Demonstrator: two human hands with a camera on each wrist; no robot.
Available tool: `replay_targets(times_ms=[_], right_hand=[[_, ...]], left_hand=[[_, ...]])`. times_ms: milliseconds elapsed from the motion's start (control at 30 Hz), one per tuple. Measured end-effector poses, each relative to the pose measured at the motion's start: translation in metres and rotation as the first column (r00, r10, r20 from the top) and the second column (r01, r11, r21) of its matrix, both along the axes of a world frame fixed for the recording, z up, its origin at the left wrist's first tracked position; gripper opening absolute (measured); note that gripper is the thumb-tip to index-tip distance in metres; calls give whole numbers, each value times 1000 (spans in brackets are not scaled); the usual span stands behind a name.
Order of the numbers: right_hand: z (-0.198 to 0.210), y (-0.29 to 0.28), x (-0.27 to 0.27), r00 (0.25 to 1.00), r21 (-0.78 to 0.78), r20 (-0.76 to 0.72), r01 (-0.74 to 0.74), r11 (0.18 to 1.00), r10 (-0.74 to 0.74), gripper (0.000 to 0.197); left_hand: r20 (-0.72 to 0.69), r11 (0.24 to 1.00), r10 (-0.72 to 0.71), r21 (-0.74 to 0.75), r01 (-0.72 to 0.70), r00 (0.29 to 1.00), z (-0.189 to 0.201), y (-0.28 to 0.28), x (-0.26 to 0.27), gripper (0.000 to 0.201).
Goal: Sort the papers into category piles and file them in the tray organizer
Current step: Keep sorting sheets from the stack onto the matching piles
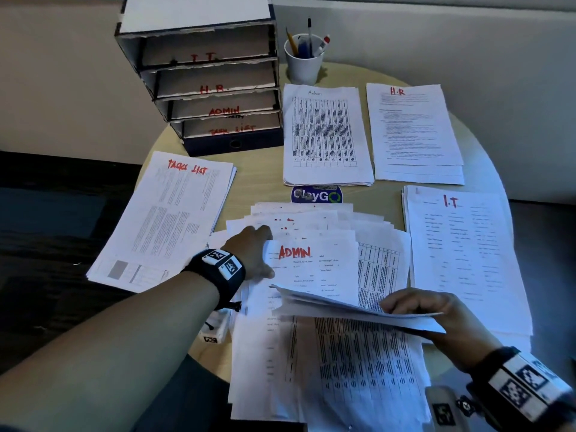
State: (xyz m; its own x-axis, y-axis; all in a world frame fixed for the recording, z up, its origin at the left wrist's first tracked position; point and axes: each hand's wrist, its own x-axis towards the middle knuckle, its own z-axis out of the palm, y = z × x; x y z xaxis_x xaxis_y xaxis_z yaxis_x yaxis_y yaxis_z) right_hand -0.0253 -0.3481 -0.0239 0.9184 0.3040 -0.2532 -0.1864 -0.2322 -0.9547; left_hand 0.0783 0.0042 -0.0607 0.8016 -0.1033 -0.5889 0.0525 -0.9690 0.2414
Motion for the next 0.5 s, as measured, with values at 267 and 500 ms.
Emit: replay_targets(times_ms=[267, 500], right_hand=[[-2, -8, 0, 999, -54, 28, -29, 998, 31, 47], [-25, 8, -3, 990, -117, 140, 16, 993, 1, 39]], left_hand=[[-18, 833, 183, -527, -165, 983, 27, 1, -21, 11], [-211, 564, 117, -790, -240, 970, 53, -7, -70, 12]])
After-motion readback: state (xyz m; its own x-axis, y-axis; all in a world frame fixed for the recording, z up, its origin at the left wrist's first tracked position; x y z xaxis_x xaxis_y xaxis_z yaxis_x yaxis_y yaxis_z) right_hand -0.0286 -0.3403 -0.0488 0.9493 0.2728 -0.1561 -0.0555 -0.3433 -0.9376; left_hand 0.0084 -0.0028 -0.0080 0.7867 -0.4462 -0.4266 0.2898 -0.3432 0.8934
